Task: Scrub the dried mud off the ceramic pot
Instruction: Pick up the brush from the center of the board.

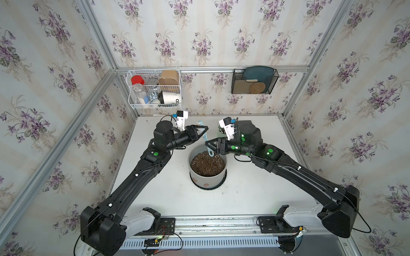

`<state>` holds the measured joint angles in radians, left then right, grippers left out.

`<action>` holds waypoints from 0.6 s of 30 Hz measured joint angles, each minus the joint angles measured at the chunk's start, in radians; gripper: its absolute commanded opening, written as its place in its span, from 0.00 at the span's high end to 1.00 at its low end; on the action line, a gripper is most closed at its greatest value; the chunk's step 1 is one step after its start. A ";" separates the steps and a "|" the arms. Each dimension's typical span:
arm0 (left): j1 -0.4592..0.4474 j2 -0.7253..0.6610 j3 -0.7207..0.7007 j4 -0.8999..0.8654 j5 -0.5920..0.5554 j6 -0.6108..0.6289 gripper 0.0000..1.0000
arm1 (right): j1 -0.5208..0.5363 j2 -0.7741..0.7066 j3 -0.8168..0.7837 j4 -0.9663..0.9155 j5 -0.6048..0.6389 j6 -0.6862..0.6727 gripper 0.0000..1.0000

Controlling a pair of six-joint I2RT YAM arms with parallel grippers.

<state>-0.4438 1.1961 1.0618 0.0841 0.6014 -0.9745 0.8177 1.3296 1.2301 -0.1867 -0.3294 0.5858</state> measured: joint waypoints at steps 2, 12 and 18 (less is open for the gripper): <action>0.000 0.001 -0.001 -0.007 -0.003 -0.014 1.00 | 0.018 0.007 0.013 -0.026 0.042 -0.021 0.64; -0.001 0.005 -0.029 -0.011 -0.051 -0.047 1.00 | 0.047 0.025 0.032 -0.064 0.105 -0.078 0.86; -0.002 -0.001 -0.029 -0.022 -0.063 -0.048 0.90 | 0.052 0.013 0.028 -0.070 0.116 -0.084 1.00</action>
<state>-0.4458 1.1950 1.0328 0.0624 0.5388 -1.0225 0.8696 1.3426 1.2579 -0.2565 -0.2131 0.5014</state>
